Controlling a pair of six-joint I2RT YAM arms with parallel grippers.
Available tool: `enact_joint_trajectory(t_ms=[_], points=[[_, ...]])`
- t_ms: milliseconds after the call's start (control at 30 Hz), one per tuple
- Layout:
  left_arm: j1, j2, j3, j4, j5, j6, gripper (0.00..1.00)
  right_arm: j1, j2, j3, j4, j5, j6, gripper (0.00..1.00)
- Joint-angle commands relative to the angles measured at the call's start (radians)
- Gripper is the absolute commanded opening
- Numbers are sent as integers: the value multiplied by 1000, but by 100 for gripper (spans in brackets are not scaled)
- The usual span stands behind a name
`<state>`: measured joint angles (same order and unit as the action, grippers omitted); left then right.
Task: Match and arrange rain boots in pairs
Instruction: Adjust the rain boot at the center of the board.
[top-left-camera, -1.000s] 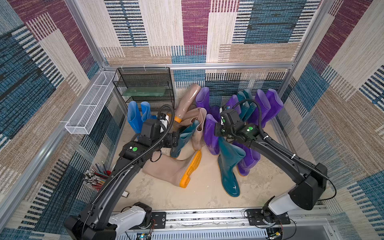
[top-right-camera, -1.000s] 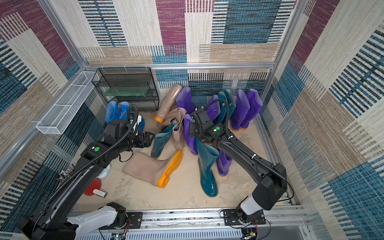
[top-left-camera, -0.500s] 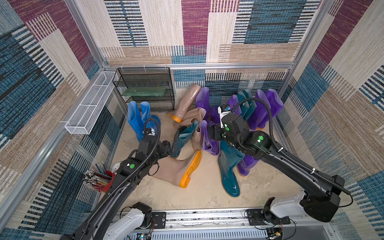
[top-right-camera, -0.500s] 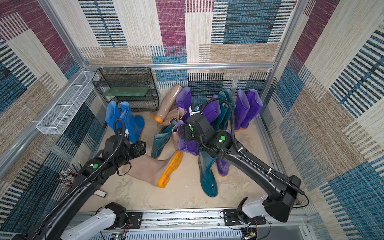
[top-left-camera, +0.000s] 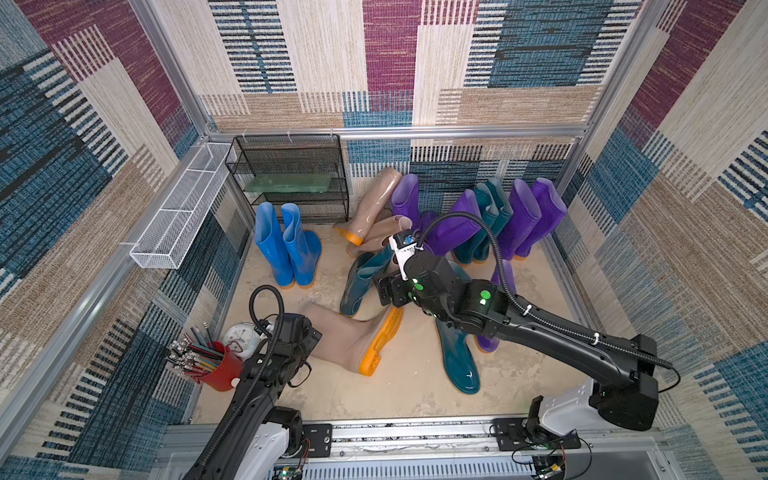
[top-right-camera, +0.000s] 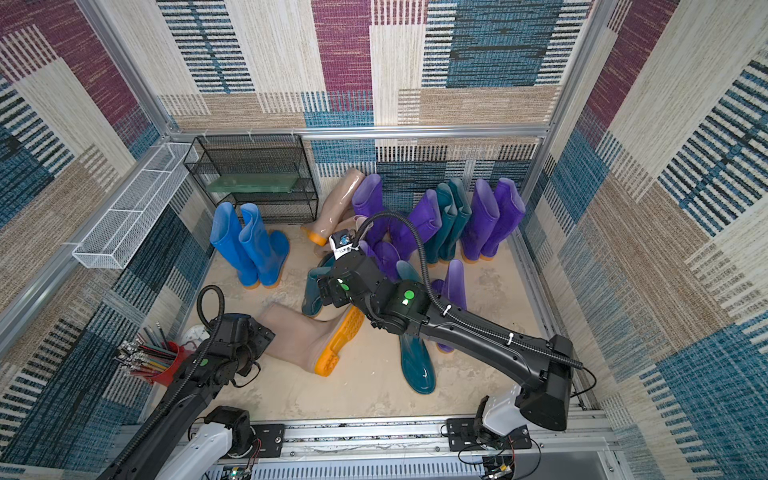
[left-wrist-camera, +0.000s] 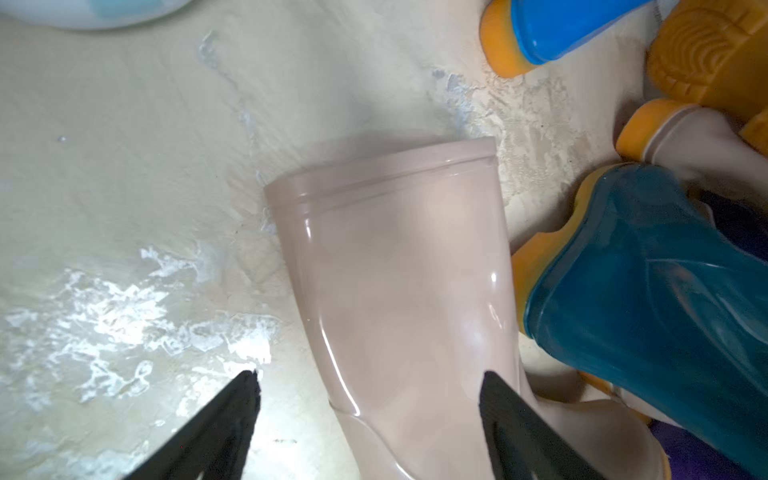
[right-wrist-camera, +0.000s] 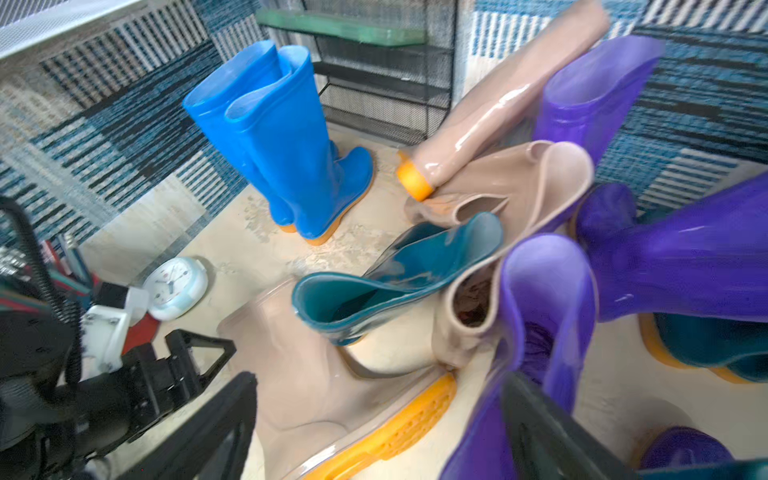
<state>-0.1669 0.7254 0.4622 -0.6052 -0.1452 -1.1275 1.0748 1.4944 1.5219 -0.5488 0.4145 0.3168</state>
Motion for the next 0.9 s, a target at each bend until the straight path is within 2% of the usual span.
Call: enact_joint_trajectory(t_ms=[0,100,233,433,567,633,800,867], points=[[24,-19,-60,108,81,-47,85,0,13,7,52,-24,40,95],[58,1,-106,183,128,-64,85,-1,13,-12,58,-30,42,95],[89,44,-145,277,121,-40,78,-1,6,-32,49,2,43,95],[103,97,-134,326,69,40,43,-12,-9,-50,51,12,35,96],[106,131,-142,354,59,53,31,-23,-23,-55,57,4,34,96],[108,143,-140,345,54,51,32,-26,-28,-58,61,4,32,96],[112,96,-151,296,46,45,61,-26,-37,-64,54,5,37,96],[114,68,-163,281,26,44,68,-26,-42,-77,62,2,37,96]])
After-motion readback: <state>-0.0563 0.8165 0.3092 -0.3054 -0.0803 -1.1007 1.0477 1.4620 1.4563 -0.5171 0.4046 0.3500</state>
